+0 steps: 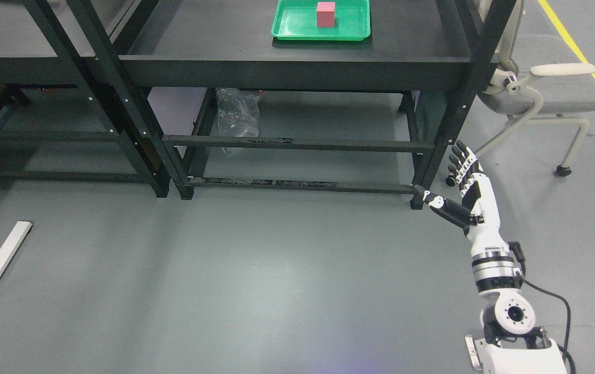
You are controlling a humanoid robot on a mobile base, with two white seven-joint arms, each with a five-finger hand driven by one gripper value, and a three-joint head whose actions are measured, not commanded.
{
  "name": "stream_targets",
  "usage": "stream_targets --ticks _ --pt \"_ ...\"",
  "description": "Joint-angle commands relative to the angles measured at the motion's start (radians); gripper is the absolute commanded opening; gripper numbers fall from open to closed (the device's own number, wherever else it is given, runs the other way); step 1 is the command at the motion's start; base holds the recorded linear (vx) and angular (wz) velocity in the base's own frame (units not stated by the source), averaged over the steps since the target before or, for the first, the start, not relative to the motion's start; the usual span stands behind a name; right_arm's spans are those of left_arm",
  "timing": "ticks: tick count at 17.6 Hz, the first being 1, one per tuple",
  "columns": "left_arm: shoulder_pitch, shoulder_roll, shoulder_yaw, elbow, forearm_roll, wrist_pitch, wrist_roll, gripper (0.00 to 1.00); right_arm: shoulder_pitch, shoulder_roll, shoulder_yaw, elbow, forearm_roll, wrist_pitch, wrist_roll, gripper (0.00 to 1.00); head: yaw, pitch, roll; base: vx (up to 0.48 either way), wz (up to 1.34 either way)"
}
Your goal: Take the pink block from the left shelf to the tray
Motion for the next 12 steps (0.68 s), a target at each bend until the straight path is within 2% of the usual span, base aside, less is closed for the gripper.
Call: stream_targets --ticks 1,8,12 --pt "0.0 0.017 0.003 -0.017 0.0 0.003 -0.001 1.0 -0.008 -0.017 -0.025 0.015 -0.011 0.001 0.001 1.0 0.0 0.0 0.0 0.0 0.0" --pt "0.002 0.017 0.018 -0.017 0.0 0.003 -0.001 1.0 -0.008 -0.017 -0.028 -0.014 -0.013 -0.01 0.005 1.0 0.0 0.0 0.0 0.0 0.0" --pt "0.0 0.017 0.018 -0.017 0.0 0.004 -0.001 1.0 -0.011 -0.017 -0.031 -0.051 -0.013 -0.057 0.005 1.0 0.0 0.0 0.0 0.0 0.0"
